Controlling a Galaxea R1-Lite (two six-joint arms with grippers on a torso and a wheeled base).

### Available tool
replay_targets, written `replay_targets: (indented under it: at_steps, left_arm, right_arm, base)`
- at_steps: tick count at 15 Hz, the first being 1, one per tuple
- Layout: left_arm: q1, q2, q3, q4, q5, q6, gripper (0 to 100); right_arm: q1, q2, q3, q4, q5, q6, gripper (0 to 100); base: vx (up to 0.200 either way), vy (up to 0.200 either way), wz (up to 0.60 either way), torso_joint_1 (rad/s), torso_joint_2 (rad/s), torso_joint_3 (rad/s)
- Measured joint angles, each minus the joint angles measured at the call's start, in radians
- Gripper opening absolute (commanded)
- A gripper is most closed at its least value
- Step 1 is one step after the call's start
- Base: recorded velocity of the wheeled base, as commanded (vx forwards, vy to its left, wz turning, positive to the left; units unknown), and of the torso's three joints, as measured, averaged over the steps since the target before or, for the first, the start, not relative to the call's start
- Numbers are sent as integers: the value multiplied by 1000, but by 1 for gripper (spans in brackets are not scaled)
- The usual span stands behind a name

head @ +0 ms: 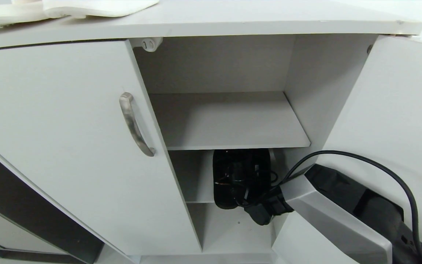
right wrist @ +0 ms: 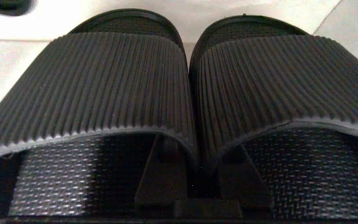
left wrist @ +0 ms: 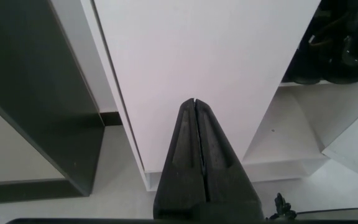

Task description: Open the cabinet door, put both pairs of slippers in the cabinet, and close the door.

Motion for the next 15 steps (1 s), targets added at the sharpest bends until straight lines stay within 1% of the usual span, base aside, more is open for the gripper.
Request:
replay_targets:
  at_steps: [4,8,9,13,15]
  left_arm:
    - [0,0,0,0,1,-5,0]
    - [0,0,0,-1,1,-7,0]
    - [0,0,-1,-1,1,-8,0]
    - [0,0,-1,-1,1,-9,0]
    - [0,0,-1,-1,1,-8,0]
  right_arm:
    - [-13,46,-108,72,0,0,0]
    - [-19,70,-134,86,-1,0,0]
    - [-22,73,-136,89,-1,1,100]
    - [-21,75,-130,83,-3,5,100]
    - [-16,61,-97,64,-7,6,100]
  base:
    - [0,0,0,0,0,0]
    - [0,0,0,0,0,0]
    - [0,0,0,0,0,0]
    - [0,0,0,0,0,0]
    - [0,0,0,0,0,0]
